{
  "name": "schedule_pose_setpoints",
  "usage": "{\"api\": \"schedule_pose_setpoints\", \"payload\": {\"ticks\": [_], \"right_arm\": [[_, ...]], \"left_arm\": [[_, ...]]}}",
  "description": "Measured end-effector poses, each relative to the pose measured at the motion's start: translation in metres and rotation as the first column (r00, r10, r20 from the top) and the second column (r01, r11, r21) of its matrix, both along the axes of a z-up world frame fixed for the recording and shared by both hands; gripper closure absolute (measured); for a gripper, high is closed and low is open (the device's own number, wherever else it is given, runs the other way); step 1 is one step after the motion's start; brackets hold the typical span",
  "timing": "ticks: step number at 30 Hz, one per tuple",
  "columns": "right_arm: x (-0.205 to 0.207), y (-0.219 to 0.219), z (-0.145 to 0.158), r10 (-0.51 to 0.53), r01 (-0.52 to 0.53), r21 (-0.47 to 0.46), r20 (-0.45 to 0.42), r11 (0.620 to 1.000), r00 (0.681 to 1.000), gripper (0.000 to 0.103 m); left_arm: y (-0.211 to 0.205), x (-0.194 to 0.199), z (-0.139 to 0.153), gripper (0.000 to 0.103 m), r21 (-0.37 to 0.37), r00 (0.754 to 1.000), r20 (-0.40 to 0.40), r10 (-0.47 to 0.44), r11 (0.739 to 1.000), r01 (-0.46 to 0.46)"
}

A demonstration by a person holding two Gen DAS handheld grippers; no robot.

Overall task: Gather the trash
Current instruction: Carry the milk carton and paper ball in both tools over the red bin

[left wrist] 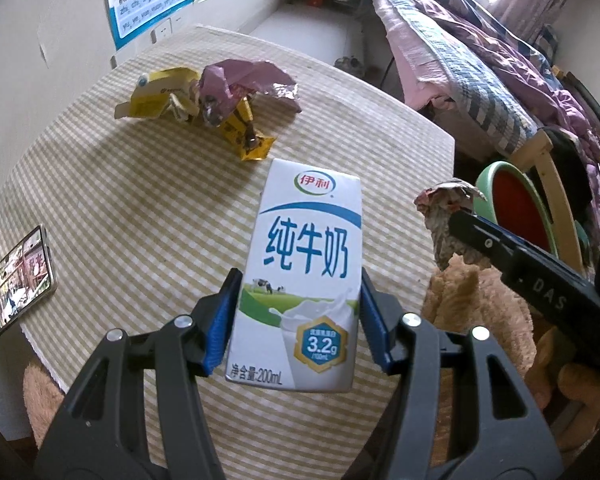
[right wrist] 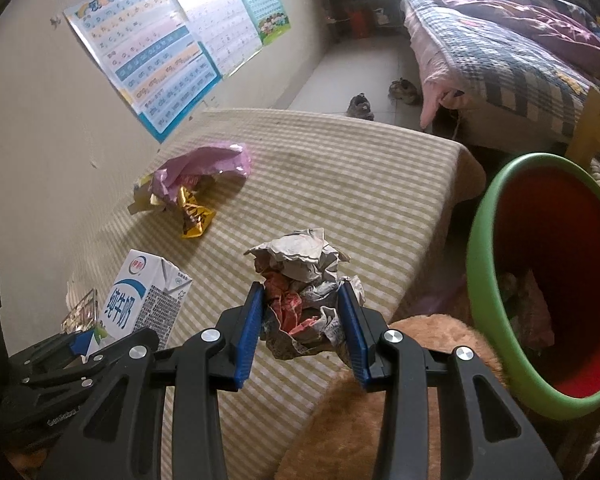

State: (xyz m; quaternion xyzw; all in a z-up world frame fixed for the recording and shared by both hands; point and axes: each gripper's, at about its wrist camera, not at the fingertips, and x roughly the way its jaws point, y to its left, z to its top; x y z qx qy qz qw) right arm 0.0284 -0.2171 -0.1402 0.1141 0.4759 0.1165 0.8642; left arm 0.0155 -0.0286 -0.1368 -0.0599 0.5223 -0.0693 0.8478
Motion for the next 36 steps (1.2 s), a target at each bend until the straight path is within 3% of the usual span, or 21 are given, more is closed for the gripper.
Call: {"api": "schedule_pose_setpoints", "payload": {"ticks": [10, 18, 27, 36], "right_arm": [[-0.003, -0.024, 0.002, -0.065, 0.065, 0.032, -0.008, 0.997, 0.998, 0.066], [-0.014, -0.036, 0.014, -0.077, 0.077, 0.021, 0.038, 0.997, 0.996, 0.066], [-0.017, -0.082, 0.007, -0.203, 0.202, 0.034, 0.023, 0.979, 0.979, 0.065], [-0.024, -0.104, 0.007, -0.256, 0.255, 0.046, 0.023, 0.966, 0.966, 0.065]], "left_arm": [[-0.019, -0.001, 0.007, 0.049, 0.012, 0.999, 0.018, -0.041, 0.999, 0.041], [-0.028, 0.0, 0.01, 0.049, 0.016, 0.998, 0.024, -0.057, 0.998, 0.056], [-0.049, 0.002, 0.011, 0.049, 0.021, 0.994, 0.024, -0.109, 0.994, 0.109], [-0.072, 0.011, 0.024, 0.049, 0.003, 0.988, 0.05, -0.143, 0.99, 0.143]]}}
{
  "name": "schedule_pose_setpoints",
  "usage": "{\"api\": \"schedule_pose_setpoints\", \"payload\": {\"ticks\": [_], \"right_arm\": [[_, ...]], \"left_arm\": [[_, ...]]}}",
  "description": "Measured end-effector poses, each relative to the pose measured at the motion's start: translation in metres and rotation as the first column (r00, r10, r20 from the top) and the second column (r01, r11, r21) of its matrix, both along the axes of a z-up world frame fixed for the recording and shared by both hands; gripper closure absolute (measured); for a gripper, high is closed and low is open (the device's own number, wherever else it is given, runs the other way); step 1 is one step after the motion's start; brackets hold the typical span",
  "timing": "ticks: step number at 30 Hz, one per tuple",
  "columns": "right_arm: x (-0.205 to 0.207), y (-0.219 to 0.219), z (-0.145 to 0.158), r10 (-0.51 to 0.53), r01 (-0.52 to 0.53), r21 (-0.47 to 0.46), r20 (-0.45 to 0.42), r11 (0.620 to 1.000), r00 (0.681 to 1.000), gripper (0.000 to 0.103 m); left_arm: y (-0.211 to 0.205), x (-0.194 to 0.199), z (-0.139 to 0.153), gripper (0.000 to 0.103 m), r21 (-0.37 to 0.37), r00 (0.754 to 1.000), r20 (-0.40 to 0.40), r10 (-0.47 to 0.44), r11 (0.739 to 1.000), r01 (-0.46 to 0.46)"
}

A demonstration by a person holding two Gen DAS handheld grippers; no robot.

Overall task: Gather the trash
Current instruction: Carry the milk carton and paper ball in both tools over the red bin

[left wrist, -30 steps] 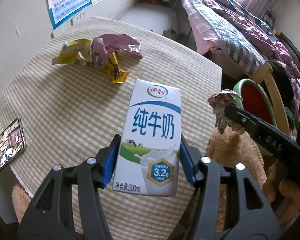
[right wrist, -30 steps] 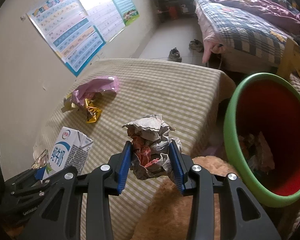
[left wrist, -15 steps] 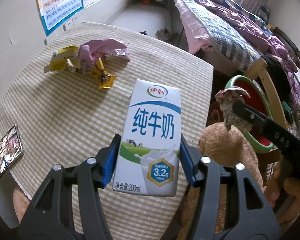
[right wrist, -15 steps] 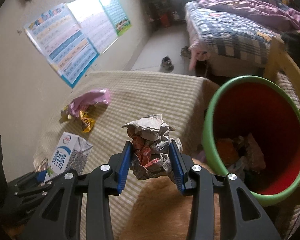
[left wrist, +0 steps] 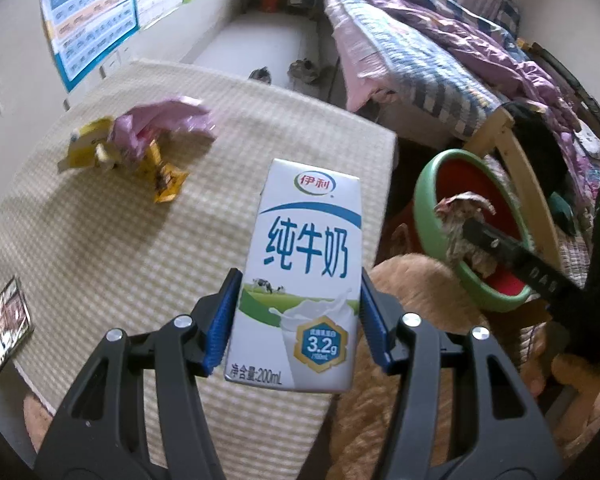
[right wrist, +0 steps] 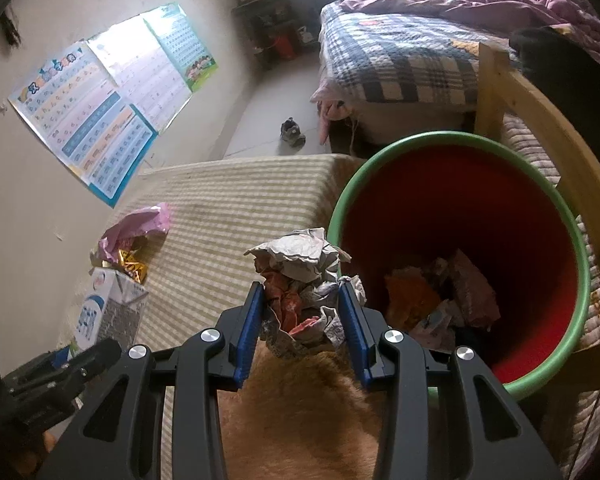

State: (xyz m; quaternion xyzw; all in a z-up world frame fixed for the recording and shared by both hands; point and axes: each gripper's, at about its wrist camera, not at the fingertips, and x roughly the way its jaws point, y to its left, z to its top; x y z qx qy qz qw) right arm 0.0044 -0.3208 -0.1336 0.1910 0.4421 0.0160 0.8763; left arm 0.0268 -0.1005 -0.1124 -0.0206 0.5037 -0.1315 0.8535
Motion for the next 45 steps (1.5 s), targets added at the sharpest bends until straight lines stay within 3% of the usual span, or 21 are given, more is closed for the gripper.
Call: {"api": "schedule_pose_setpoints", "payload": {"ticks": [9, 17, 22, 25, 33, 36, 45], "right_arm": [[-0.005, -0.023, 0.0, -0.053, 0.053, -0.001, 0.0, 0.999, 0.999, 0.064], [-0.008, -0.043, -0.005, -0.1, 0.1, 0.003, -0.012, 0.995, 0.995, 0.064], [-0.009, -0.05, -0.008, -0.118, 0.118, 0.008, -0.021, 0.993, 0.993, 0.064], [-0.009, -0.053, -0.011, -0.122, 0.122, 0.015, -0.032, 0.992, 0.992, 0.064], [-0.009, -0.052, -0.013, -0.114, 0.115, 0.019, -0.037, 0.993, 0.993, 0.064], [-0.009, -0.05, -0.014, -0.106, 0.107, 0.019, -0.04, 0.994, 0.994, 0.064], [-0.01, -0.05, -0.014, -0.104, 0.105, 0.019, -0.044, 0.994, 0.994, 0.064]], "left_arm": [[-0.038, 0.013, 0.019, 0.049, -0.032, 0.997, 0.045, -0.066, 0.997, 0.067], [-0.054, 0.016, 0.016, 0.049, -0.04, 0.995, 0.035, -0.093, 0.995, 0.094], [-0.057, 0.016, 0.003, 0.049, -0.026, 0.995, 0.005, -0.097, 0.995, 0.097], [-0.053, 0.021, -0.011, 0.049, -0.028, 0.993, -0.059, -0.102, 0.995, 0.1], [-0.052, 0.025, -0.043, 0.038, 0.037, 0.99, -0.105, -0.097, 0.994, 0.101], [-0.054, 0.033, -0.054, 0.038, 0.073, 0.986, -0.129, -0.103, 0.991, 0.113], [-0.065, 0.047, -0.082, 0.039, 0.084, 0.976, -0.179, -0.121, 0.987, 0.138]]}}
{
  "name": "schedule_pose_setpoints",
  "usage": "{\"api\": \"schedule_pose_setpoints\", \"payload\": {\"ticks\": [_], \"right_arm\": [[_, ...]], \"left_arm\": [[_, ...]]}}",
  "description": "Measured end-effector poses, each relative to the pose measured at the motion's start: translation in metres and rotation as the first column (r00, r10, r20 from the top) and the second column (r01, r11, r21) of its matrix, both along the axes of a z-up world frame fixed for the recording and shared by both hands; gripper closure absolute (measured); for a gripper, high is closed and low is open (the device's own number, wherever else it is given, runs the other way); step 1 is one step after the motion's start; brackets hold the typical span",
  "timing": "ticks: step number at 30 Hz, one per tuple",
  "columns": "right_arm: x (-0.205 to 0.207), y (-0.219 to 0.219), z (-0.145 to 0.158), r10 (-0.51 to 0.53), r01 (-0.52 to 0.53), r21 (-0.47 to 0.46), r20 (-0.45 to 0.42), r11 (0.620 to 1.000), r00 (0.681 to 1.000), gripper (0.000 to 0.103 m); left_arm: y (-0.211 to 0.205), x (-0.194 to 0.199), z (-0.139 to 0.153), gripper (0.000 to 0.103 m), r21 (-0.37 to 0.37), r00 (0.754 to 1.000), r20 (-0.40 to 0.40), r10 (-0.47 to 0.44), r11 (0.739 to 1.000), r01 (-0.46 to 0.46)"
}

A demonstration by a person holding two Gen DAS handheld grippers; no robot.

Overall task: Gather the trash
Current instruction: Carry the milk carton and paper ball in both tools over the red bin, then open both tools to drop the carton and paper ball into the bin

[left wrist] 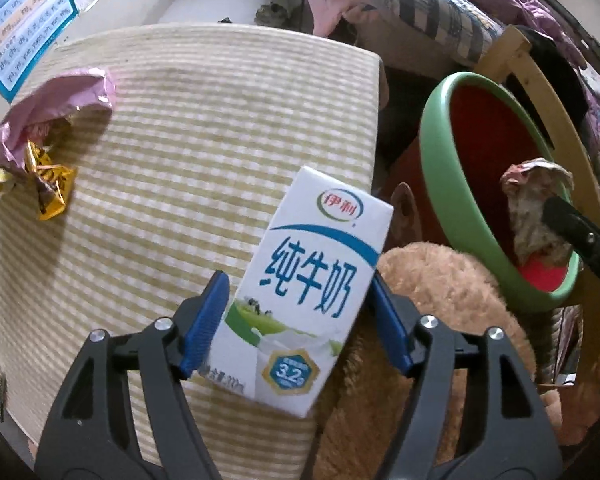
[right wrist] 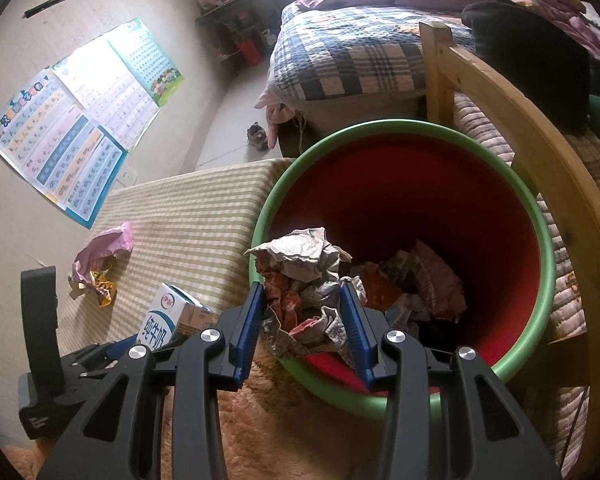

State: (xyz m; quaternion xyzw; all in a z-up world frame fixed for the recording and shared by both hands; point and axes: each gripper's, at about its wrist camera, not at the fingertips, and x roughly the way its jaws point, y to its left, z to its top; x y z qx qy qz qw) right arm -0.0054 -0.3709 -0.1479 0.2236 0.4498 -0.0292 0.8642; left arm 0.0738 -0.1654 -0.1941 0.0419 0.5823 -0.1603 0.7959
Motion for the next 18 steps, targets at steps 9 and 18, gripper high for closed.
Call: {"api": "schedule_pose_setpoints", "payload": {"ticks": [9, 18], "right_arm": [[-0.002, -0.023, 0.002, -0.065, 0.065, -0.007, 0.01, 0.998, 0.998, 0.064], [-0.019, -0.071, 0.013, -0.188, 0.19, -0.051, 0.029, 0.98, 0.982, 0.064]], "left_arm": [[-0.001, -0.004, 0.06, 0.05, -0.171, 0.993, 0.106, 0.049, 0.985, -0.03], [-0.083, -0.005, 0.081, 0.049, -0.27, 0.988, 0.102, -0.115, 0.953, 0.139]]}}
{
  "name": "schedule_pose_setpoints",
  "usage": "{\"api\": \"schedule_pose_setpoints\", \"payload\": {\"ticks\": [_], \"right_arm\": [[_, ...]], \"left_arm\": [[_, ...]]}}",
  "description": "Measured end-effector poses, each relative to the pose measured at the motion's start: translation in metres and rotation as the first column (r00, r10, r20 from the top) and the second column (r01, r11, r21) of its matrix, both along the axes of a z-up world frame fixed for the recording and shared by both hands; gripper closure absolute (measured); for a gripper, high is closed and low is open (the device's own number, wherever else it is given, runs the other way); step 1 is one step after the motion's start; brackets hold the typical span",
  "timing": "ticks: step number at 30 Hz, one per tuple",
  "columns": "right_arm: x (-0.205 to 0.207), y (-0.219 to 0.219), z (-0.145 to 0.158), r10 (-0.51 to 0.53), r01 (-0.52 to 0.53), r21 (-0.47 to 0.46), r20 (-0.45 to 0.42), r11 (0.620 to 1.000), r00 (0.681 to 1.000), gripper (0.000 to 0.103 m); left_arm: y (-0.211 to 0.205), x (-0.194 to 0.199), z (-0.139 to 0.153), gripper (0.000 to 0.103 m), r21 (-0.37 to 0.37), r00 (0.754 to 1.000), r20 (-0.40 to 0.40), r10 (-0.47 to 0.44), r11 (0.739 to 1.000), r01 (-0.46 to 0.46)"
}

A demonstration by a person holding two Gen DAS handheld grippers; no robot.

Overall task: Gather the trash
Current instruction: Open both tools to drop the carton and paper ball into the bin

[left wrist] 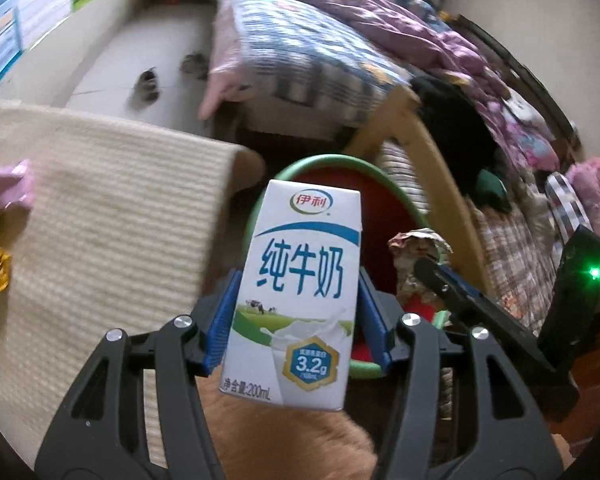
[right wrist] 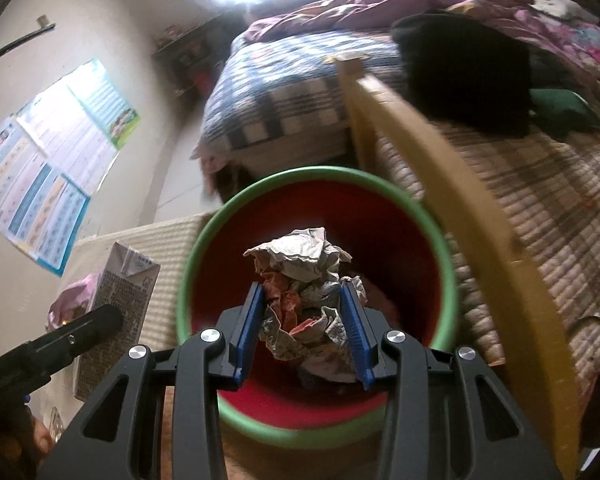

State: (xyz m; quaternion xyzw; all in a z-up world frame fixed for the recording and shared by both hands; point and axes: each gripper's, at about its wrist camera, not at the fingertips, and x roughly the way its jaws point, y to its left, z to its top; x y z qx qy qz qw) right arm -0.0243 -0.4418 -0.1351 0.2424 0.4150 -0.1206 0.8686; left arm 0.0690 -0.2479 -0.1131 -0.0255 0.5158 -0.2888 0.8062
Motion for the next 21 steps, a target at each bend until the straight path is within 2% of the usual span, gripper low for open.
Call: {"api": "schedule_pose_setpoints", "payload": {"ticks": [2, 3, 5, 9, 14, 17, 20, 21], "right_arm": [[-0.004, -0.006, -0.001, -0.016, 0.016, -0.001, -0.008, 1.0, 1.0, 0.064], [-0.005, -0.007, -0.002, -0.02, 0.02, 0.001, -0.012, 1.0, 1.0, 0.059], [-0.008, -0.011, -0.005, -0.035, 0.035, 0.011, -0.023, 0.999, 0.999, 0.051], [-0.011, -0.014, -0.006, -0.057, 0.057, 0.029, -0.019, 0.998, 0.998, 0.049], [-0.006, 0.0, -0.004, -0.023, 0.023, 0.013, -0.01, 1.0, 1.0, 0.049], [0.0, 0.012, -0.005, 0.008, -0.008, 0.012, -0.016, 1.0, 1.0, 0.049], [0.005, 0.026, -0.007, 0.045, -0.045, 0.01, -0.022, 0.999, 0.999, 0.049], [0.006, 0.03, -0.007, 0.053, -0.053, 0.008, -0.024, 0.999, 0.998, 0.049]], "left_arm": [[-0.013, 0.0, 0.001, 0.048, 0.002, 1.0, 0.002, -0.025, 1.0, 0.025], [-0.019, 0.0, 0.001, 0.037, 0.007, 0.999, 0.001, -0.034, 0.999, 0.034], [-0.021, 0.0, 0.002, 0.025, -0.007, 0.999, 0.01, -0.037, 0.999, 0.037], [-0.003, -0.001, 0.003, 0.025, 0.003, 0.999, 0.03, -0.009, 1.0, 0.009], [0.059, 0.011, -0.002, 0.025, 0.061, 0.987, 0.074, 0.142, 0.987, -0.147], [0.113, 0.022, -0.01, 0.025, 0.111, 0.959, 0.087, 0.27, 0.954, -0.279], [0.169, 0.033, -0.02, 0.025, 0.149, 0.908, 0.081, 0.41, 0.896, -0.418], [0.19, 0.038, -0.024, 0.026, 0.166, 0.884, 0.081, 0.46, 0.869, -0.467]]}}
